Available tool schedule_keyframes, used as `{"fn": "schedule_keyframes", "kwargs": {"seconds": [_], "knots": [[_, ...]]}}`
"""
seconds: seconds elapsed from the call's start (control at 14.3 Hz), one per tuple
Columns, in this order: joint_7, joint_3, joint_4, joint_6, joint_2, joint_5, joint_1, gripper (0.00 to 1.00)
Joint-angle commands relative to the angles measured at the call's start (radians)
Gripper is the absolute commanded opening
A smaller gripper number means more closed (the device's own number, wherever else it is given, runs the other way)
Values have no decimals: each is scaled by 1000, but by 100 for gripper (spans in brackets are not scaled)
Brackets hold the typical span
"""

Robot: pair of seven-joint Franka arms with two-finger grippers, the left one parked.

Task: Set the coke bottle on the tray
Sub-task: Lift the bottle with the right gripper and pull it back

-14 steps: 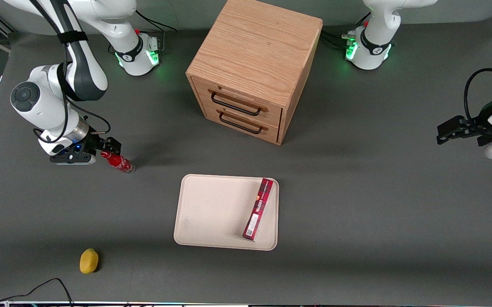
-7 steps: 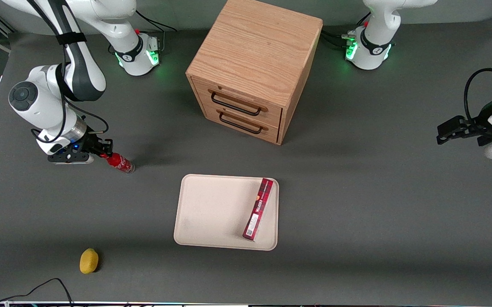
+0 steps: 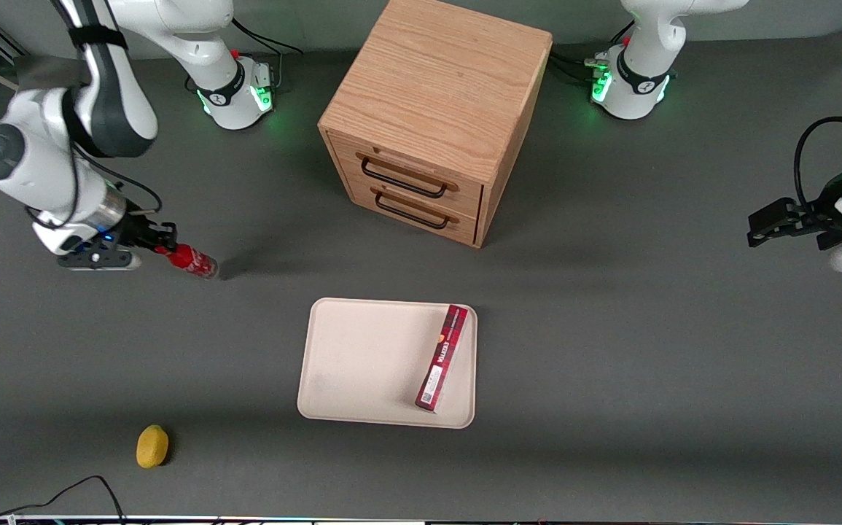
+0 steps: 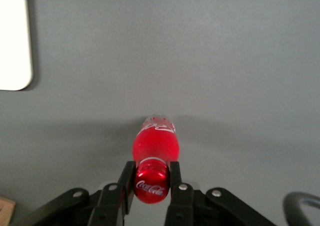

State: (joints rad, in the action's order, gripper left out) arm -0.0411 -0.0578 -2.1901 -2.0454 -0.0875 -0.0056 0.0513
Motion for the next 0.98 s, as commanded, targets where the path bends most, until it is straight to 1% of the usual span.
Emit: {"fn": "schedule_keyframes", "kwargs": {"seconds": [0.0,0.21,0.35,0.42,0.49,0.63,0.7,0.84,0.91], "knots": [[7,1,262,262,14,-13,9,0],[1,0,546,498,84,-13,7,0],[-5,-10,747,626,187,-14,2,0],[-29,-14,807,645,225,-14,-2,0],[-55,-14,831,645,250,-13,-10,0],[-121,-11,863,633,332,-16,-82,0],[-191,-8,928,630,409,-16,-120,0],[-339,-4,1129,590,593,-14,-186,0],[-389,-1,1189,578,656,-14,-217,0]]}}
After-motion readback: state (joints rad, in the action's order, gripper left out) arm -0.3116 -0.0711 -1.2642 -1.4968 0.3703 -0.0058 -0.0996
